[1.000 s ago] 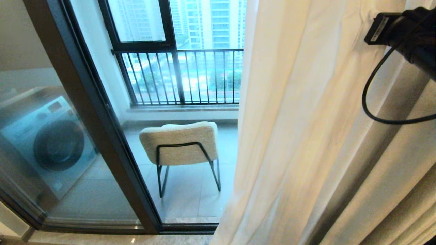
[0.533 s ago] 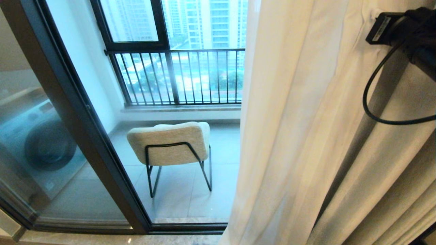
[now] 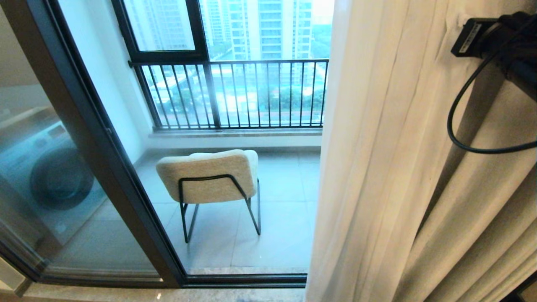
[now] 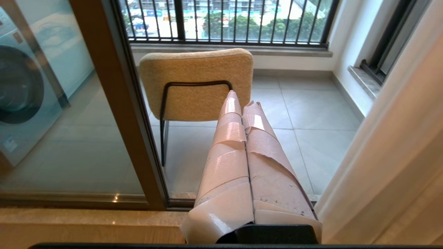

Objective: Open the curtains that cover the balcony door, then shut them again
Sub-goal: Pull the inner curtains open on both sides

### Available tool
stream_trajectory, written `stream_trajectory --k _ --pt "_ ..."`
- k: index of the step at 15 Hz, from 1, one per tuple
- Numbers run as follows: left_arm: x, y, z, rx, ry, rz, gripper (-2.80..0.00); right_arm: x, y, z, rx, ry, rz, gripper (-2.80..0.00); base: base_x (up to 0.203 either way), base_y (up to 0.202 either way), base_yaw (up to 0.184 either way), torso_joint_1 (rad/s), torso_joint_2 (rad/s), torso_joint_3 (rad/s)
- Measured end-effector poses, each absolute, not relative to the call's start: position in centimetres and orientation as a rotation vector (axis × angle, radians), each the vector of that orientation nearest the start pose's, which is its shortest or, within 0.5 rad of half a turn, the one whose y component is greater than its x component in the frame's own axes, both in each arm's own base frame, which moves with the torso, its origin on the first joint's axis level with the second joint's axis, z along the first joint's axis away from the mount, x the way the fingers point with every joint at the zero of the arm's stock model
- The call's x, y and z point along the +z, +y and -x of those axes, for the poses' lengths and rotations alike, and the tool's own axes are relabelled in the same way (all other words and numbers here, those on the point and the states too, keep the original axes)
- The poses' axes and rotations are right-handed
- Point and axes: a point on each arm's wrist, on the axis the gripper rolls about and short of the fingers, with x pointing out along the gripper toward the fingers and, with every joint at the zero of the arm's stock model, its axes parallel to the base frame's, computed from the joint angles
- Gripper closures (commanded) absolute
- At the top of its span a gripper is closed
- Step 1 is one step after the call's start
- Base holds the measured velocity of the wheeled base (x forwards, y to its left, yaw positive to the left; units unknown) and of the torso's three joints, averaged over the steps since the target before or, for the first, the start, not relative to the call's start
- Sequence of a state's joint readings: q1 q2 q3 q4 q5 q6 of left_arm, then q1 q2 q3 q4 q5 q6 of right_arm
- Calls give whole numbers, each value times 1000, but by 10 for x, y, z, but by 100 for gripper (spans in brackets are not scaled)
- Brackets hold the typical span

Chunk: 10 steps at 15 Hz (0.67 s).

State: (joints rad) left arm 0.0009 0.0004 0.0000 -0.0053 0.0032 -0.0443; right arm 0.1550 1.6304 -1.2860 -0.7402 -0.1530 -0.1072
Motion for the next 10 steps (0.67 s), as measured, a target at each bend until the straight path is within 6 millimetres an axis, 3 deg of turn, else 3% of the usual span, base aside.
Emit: stream_trajectory --k 5,10 --pt "76 0 23 4 -5 44 0 352 38 -300 -34 -393 47 0 0 0 0 0 0 0" --pt "76 0 23 4 -5 44 0 355 13 -302 -118 -402 62 0 0 0 0 0 0 0"
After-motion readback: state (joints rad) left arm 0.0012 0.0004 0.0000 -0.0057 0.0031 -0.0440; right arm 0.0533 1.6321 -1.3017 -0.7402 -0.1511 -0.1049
